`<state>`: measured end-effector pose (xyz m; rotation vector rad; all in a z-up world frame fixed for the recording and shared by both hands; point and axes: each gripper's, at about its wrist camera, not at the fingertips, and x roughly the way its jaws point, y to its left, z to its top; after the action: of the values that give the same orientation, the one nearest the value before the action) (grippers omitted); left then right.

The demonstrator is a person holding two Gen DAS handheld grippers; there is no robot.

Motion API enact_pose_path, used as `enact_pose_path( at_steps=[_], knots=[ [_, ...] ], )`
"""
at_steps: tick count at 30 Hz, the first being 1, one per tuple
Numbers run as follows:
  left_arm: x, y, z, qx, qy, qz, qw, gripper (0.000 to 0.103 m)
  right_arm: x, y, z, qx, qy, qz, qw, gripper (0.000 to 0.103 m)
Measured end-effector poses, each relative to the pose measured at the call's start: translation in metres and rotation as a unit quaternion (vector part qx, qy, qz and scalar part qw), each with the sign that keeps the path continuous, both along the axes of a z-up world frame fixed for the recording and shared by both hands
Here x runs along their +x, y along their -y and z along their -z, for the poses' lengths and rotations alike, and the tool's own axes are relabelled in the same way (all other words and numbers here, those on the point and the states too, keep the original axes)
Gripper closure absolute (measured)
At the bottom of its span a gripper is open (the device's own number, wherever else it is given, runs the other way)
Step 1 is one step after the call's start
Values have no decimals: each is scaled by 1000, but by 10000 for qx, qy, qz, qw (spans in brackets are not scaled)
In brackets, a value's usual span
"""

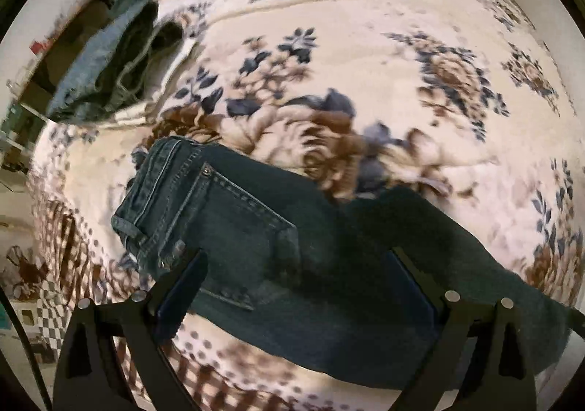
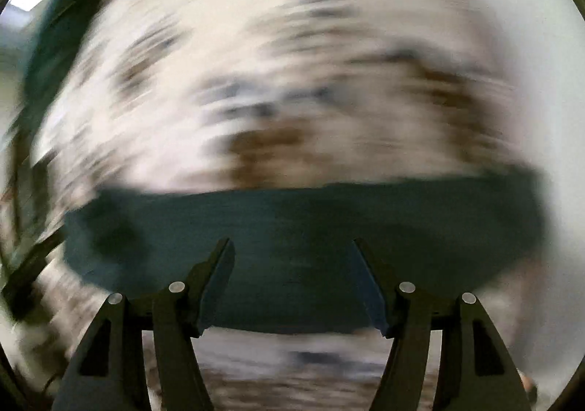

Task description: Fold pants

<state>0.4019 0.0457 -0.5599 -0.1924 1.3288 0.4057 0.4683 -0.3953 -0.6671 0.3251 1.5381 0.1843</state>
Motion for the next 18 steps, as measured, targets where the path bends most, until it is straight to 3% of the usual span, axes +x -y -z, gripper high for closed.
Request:
enact_pose_path(
  at_steps=[1,4,7,10,12,13,14,16,18],
  knots=[
    [4,-12,3,-120,-47,-81,9999,5,18,-41,6,475,-72,-356,9982,35],
    [14,-41,10,-432,-88,-245,9987,5,56,-144,21,1141,-244,-1100,9871,35],
    [24,-66,17,-545,-160,-334,9978,5,101,-222,46,1361,-499,-1760,9737,35],
    [30,-86,30,-733,-298,-458,9958,5,126,-265,81,1485,-1084,-1825,9659,35],
    [32,-98,41,-897,-379,-581,9935,5,134,-287,106,1679,-1635,-1796,9554,50],
    [32,-102,45,-941,-433,-628,9926,5,135,-295,112,1693,-1763,-1791,9530,75],
    [31,-107,51,-1002,-482,-689,9914,5,131,-301,115,1517,-1817,-1880,9532,85],
    [28,-116,60,-1094,-582,-809,9890,5,129,-302,120,1175,-1676,-1835,9615,94],
    [26,-126,66,-1172,-662,-910,9867,5,132,-287,115,990,-1546,-1398,9730,98]
  ],
)
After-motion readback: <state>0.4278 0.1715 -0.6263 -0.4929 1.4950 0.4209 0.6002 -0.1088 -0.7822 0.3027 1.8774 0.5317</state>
